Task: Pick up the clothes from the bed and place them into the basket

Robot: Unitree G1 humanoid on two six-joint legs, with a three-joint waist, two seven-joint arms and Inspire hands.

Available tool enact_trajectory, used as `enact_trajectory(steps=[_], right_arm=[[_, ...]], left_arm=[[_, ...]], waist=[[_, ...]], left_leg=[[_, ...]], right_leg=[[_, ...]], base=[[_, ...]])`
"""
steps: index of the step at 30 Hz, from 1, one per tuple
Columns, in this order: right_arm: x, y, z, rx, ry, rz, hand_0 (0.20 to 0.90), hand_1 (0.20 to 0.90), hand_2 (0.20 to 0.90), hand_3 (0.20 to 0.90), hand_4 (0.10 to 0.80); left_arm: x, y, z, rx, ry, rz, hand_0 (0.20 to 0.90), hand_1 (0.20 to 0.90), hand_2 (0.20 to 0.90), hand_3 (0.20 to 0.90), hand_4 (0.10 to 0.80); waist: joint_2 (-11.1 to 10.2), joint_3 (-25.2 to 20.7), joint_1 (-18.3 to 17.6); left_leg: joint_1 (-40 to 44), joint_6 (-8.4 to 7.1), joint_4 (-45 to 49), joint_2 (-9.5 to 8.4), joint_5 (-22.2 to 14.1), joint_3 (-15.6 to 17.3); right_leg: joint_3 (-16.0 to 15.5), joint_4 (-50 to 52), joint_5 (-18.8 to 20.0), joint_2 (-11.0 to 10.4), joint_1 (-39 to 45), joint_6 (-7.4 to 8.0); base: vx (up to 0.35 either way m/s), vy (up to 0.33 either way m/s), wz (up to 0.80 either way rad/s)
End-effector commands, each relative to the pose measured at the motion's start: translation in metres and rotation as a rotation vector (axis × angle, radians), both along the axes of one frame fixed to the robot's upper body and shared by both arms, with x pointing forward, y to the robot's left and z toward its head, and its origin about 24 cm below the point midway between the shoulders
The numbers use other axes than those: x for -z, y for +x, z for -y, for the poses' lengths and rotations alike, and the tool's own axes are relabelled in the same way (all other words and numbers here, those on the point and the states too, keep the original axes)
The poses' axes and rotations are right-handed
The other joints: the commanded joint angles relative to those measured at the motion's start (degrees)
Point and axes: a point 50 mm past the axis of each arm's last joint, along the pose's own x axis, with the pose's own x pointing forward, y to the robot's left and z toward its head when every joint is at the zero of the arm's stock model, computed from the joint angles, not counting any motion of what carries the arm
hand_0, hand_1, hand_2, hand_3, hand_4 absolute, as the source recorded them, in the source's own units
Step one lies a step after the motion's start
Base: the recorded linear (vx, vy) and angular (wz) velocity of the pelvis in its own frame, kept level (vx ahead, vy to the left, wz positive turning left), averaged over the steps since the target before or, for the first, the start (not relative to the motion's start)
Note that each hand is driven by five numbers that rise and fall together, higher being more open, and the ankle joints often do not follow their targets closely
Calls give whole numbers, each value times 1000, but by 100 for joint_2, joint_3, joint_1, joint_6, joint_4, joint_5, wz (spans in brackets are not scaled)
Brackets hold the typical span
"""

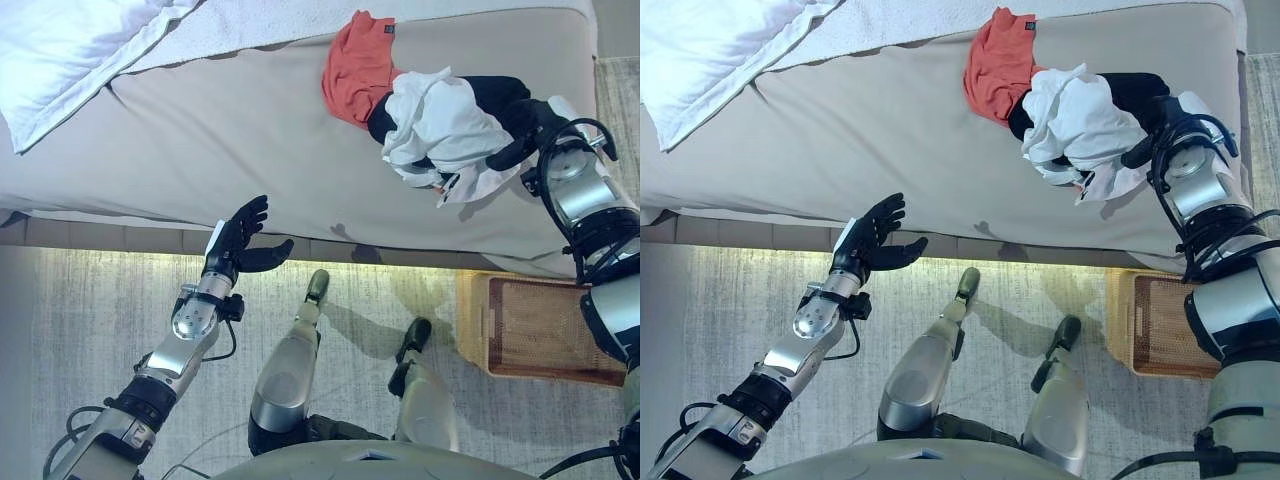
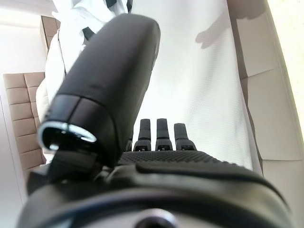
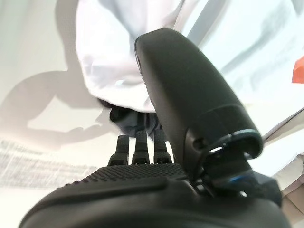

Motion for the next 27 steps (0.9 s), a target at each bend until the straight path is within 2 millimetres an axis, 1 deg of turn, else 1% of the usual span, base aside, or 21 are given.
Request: enact_trajectory(steps=[1,2,6,7,8,11,14,20,23,27], right_arm=[[-76,-3,-8,-51,-193,190,900,900,900,900,800],[-81,-4,-12,-64,-187,228,900,900,900,900,800],[-108,-9,-32,-112,-168,484,900,900,900,900,800],[-110,-9,-34,-117,-167,504,900,900,900,900,800],[-115,-10,-40,-129,-175,563,900,900,900,900,800],[-123,-12,-54,-175,-202,627,900,900,900,900,800],[-123,-9,-68,-217,-221,609,900,900,900,900,800],[-124,-4,-74,-226,-232,580,900,900,900,900,800],[-127,3,-78,-212,-216,533,900,900,900,900,800],[-125,9,-84,-223,-179,482,900,900,900,900,800]], left_arm=[[-26,-8,-5,8,-30,140,900,900,900,900,800],[-25,-9,-6,4,-29,136,900,900,900,900,800],[-21,-11,-8,-5,-28,121,900,900,900,900,800],[-21,-11,-8,-4,-28,121,900,900,900,900,800],[-20,-11,-7,-3,-29,123,900,900,900,900,800],[-20,-11,-5,-2,-36,122,900,900,900,900,800],[-19,-10,-3,2,-41,119,900,900,900,900,800],[-21,-11,-1,15,-44,129,900,900,900,900,800],[-25,-9,-1,28,-44,146,900,900,900,900,800],[-29,-9,-1,38,-44,155,900,900,900,900,800]], waist=[[-295,-349,-50],[-307,-355,-59],[-311,-394,-81],[-310,-398,-80],[-298,-412,-72],[-265,-431,-49],[-232,-439,-6],[-145,-318,77],[-37,-128,190],[34,-99,280]], left_leg=[[-25,235,601,91,-638,57],[-5,233,596,96,-641,59],[38,228,604,102,-667,49],[37,227,608,99,-670,45],[25,230,626,80,-688,35],[-25,239,694,39,-709,-5],[-100,251,774,-24,-727,-55],[-299,289,929,-122,-728,-134],[-455,321,1060,-225,-737,-195],[-701,346,1096,-296,-686,-258]], right_leg=[[9,664,-145,-175,-250,-227],[13,666,-156,-166,-233,-237],[9,713,-215,-161,-196,-264],[9,722,-222,-161,-199,-265],[6,732,-239,-164,-200,-269],[-16,813,-283,-195,-229,-273],[-38,905,-334,-230,-276,-284],[-68,1148,-392,-304,-465,-297],[-79,1384,-454,-362,-632,-318],[-102,1499,-446,-391,-874,-323]], base=[[45,-1,-4],[53,0,-4],[54,4,-7],[44,9,-3],[33,9,-1],[44,18,0],[40,13,1],[3,9,8],[1,3,20],[8,-7,11]])
